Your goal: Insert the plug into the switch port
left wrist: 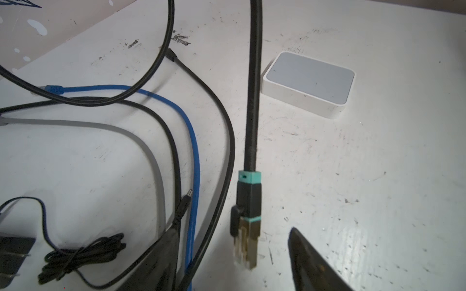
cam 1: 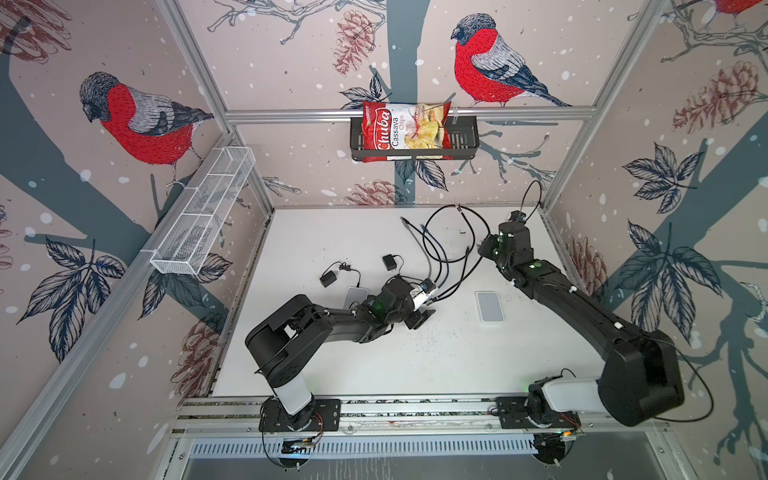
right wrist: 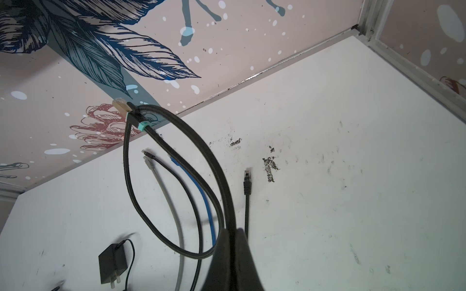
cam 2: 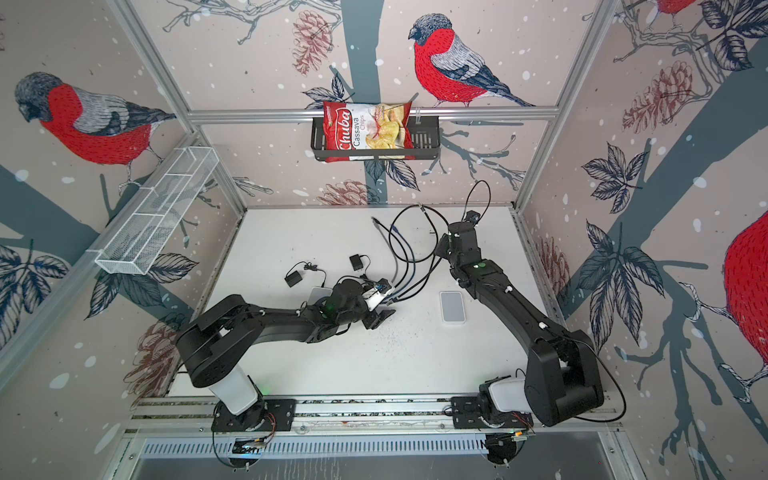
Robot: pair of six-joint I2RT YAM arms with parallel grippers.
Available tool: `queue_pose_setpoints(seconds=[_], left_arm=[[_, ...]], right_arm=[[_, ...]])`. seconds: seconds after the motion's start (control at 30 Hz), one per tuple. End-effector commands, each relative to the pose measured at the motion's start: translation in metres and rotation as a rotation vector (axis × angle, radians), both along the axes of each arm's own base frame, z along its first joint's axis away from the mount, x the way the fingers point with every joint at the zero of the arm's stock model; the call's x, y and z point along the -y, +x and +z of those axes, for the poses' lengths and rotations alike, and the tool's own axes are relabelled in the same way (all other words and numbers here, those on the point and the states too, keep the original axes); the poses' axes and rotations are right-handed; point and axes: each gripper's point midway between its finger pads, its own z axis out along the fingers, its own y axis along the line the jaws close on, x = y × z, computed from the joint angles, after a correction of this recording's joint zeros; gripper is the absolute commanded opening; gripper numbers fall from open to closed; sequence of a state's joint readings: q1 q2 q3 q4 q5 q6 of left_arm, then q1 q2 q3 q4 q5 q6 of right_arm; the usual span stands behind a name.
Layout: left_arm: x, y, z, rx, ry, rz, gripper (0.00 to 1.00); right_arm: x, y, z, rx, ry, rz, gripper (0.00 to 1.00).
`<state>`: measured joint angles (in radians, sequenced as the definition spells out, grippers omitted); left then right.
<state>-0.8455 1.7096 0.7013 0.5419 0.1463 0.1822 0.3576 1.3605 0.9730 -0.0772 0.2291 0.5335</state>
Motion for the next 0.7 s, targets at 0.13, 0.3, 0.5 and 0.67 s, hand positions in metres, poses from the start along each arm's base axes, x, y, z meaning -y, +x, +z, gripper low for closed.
queue_pose_setpoints(seconds=[0.13,0.3,0.5,0.67], left_arm=[[-0.004,0.019,0.014,0.16,0.001,0.088,0.41],[-0.002,0.019,0.014,0.185,0.027,0.071,0.28],[-0.006,0.02,0.011,0.214,0.068,0.082,0.14],[-0.018,0.025,0.011,0.262,0.102,0.133,0.05]], right_arm=[[-0.006,0.0,0.002,-0.004,0.04,0.021,0.0],[-0.008,-0.002,-0.003,-0.026,0.045,0.033,0.0],[-0.005,-0.005,-0.013,-0.059,0.033,0.029,0.01],[-0.003,-0.012,-0.027,-0.096,0.019,0.026,0.03]])
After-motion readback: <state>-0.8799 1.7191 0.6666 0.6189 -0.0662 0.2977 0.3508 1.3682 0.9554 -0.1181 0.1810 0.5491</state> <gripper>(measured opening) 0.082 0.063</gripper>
